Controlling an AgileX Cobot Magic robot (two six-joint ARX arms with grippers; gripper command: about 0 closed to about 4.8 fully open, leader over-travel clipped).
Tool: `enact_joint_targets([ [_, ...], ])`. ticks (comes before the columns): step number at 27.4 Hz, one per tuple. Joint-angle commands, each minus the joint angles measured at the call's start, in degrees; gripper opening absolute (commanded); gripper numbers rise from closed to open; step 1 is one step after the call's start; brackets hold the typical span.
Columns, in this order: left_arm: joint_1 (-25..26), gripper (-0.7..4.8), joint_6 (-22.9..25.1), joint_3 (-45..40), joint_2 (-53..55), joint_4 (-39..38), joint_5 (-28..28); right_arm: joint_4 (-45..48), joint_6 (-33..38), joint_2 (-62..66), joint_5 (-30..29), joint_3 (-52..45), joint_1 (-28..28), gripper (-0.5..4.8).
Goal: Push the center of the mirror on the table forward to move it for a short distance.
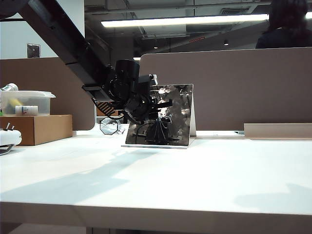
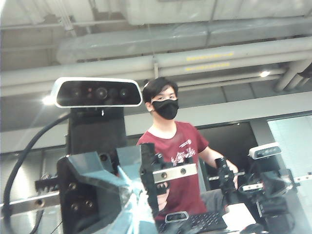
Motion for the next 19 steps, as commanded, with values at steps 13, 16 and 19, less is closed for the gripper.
enact_joint_targets([
  [13,-2.32,-0.05,10.58,-0.96,-27.8,-43.56,15.69,1.03,0.04,-5.55,-0.09,-0.24,0.59,-0.05],
  [16,-5.35,-0.05,16.55,-1.57,-35.63,-52.39,16.39,1.03,0.02,-5.55,-0.07,-0.24,0.59,-0.05],
  [19,-8.72,-0.05,18.1,-1.62,-42.77,-56.46,16.48,1.03,0.02,-5.55,-0.07,-0.24,0.48,-0.05],
])
